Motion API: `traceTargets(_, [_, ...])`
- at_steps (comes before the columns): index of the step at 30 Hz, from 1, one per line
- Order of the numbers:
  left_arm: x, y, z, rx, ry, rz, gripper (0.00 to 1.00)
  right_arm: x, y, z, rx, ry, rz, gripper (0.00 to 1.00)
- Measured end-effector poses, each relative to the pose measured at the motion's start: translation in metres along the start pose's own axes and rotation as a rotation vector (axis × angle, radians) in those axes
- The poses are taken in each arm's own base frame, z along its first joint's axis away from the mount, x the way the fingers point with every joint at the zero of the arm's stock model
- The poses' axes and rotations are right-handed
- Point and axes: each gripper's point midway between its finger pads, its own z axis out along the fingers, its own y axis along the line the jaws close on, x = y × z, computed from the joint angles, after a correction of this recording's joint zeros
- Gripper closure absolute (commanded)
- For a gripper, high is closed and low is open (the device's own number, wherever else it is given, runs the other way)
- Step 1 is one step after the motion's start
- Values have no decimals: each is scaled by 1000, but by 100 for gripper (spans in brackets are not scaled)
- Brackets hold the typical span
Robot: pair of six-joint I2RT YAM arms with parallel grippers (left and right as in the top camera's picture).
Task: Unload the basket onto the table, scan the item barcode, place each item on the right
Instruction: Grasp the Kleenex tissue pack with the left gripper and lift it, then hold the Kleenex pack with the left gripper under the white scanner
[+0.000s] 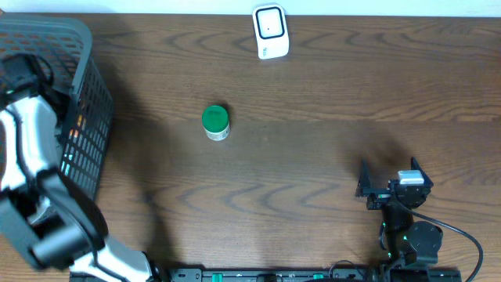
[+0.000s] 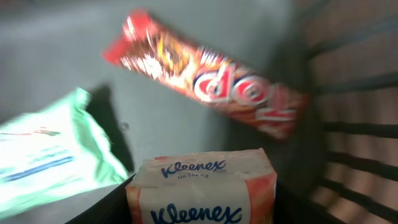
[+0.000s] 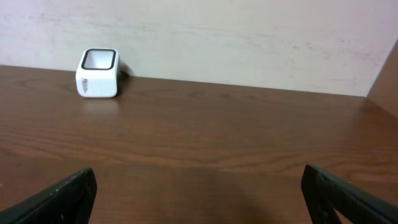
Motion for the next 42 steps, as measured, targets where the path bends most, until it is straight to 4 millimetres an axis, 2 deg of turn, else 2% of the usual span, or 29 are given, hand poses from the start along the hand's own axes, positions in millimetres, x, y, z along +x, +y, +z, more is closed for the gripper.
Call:
traceTargets(5, [-34,9,-67,81,-145,-51,44,0,0,0,0,0,0,1])
traceTargets(6, [-36,10,-72,87,-156,-56,44,0,0,0,0,0,0,1])
traceTargets(10, [-49,20,-119,141,-244,-90,44,0,0,0,0,0,0,1])
traceTargets(14, [-49,15,-178,286,-318,-99,44,0,0,0,0,0,0,1])
traceTargets(17, [-39,8,-224,432,-342,-90,44,0,0,0,0,0,0,1])
traceTargets(19, [-29,2,-246,521,-335,-79,44,0,0,0,0,0,0,1])
traceTargets(23, [5,-24,-276,690,-255,5,44,0,0,0,0,0,0,1])
traceTargets(30, [94,-83,-283,831,-9,265,44,0,0,0,0,0,0,1])
traceTargets(35, [167,-121,-280,865,117,492,44,0,0,0,0,0,0,1])
traceTargets(42, [278,-162,-258,848,195,871,44,0,0,0,0,0,0,1])
